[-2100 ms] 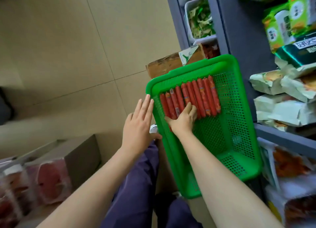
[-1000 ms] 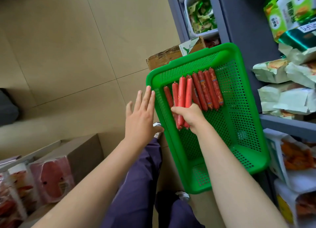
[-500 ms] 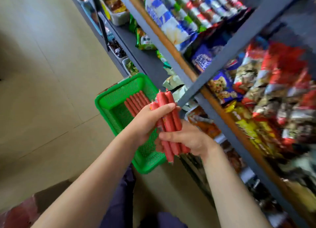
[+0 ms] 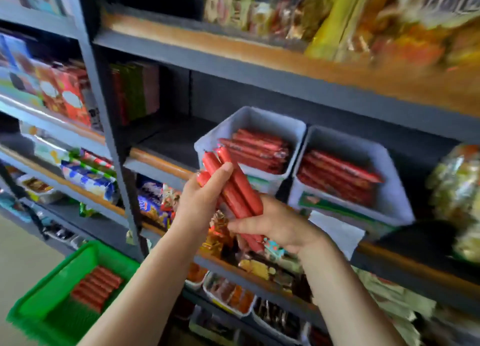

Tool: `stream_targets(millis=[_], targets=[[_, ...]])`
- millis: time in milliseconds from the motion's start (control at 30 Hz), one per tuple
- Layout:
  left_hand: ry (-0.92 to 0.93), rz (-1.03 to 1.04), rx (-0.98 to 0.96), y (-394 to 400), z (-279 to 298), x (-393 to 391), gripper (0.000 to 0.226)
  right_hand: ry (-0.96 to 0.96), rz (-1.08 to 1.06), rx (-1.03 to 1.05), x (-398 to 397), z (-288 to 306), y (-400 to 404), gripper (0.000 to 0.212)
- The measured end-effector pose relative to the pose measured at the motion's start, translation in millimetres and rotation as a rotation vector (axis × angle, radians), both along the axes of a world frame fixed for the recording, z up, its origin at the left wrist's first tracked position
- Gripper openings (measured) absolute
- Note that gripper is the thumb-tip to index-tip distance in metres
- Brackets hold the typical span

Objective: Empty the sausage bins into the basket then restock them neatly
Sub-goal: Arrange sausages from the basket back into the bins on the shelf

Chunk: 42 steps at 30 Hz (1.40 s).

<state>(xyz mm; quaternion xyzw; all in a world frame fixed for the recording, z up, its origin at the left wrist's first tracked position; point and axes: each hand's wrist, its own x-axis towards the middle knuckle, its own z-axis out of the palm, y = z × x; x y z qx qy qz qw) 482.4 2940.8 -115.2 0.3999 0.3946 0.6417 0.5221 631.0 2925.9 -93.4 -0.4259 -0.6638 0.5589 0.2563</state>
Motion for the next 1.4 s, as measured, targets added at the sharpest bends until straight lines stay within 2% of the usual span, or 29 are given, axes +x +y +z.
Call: stream_targets(millis=[67,167,200,300,367,433,467,533,567,733,833,900,967,1067,1133,1200,1267,1400], targets=[[0.134,0.093,0.153,0.9,15.0,27.7,0.036,-0.075,-0.077,0.116,34.5,23.8,-5.9,0.027],[0.365,0.250,0.286,2.8,19.8,57.3,0.026,-0.306,-0.241,0.270,83.7,54.0,-10.8,0.026],[0.496,0.307,0.353,7.0,17.7,64.3,0.025,-0.384,-0.299,0.325,98.1,62.5,-10.6,0.028],[1.075,0.356,0.648,26.8,-1.8,87.1,0.030,-0.657,-0.457,0.482,136.5,77.5,1.2,0.047],[1.331,0.342,0.678,35.3,-17.1,100.4,0.040,-0.758,-0.511,0.476,158.1,79.0,16.3,0.047],[1.444,0.335,0.646,36.0,-26.6,105.2,0.045,-0.795,-0.531,0.401,176.2,72.9,34.9,0.050],[1.467,0.342,0.652,36.1,-28.7,104.4,0.046,-0.814,-0.529,0.360,183.3,68.6,44.6,0.059],[1.488,0.337,0.665,36.9,-30.0,100.6,0.048,-0.880,-0.490,0.310,195.2,57.8,63.4,0.078],[1.502,0.323,0.659,36.6,-28.7,99.2,0.049,-0.899,-0.465,0.300,199.6,52.0,71.4,0.079],[1.566,0.287,0.628,34.9,-26.3,97.5,0.052,-0.755,-0.520,0.255,211.9,30.4,89.9,0.061],[1.574,0.265,0.624,34.6,-26.8,96.1,0.053,-0.706,-0.620,0.377,209.8,31.9,83.5,0.043],[1.570,0.252,0.618,33.1,-26.8,97.1,0.054,-0.565,-0.676,0.442,198.4,44.4,69.5,0.030],[1.552,0.220,0.608,33.5,-24.6,97.0,0.056,-0.350,-0.617,0.428,176.3,59.8,48.1,0.020],[1.347,0.171,0.634,30.3,-18.4,87.0,0.057,-0.138,-0.413,0.373,133.6,71.5,18.7,0.012],[1.124,0.278,0.617,21.0,-18.0,66.1,0.049,-0.049,-0.288,0.313,104.8,67.4,10.7,0.010],[0.953,0.444,0.451,12.0,-32.7,30.9,0.037,-0.024,-0.186,0.240,72.6,53.6,12.7,0.010],[0.873,0.473,0.199,10.4,-66.1,-15.5,0.030,-0.036,-0.099,0.148,32.5,29.4,22.3,0.012],[0.965,0.343,-0.294,9.7,-164.7,-126.8,0.018,-0.131,-0.048,-0.034,-64.0,-54.1,62.1,0.017]])
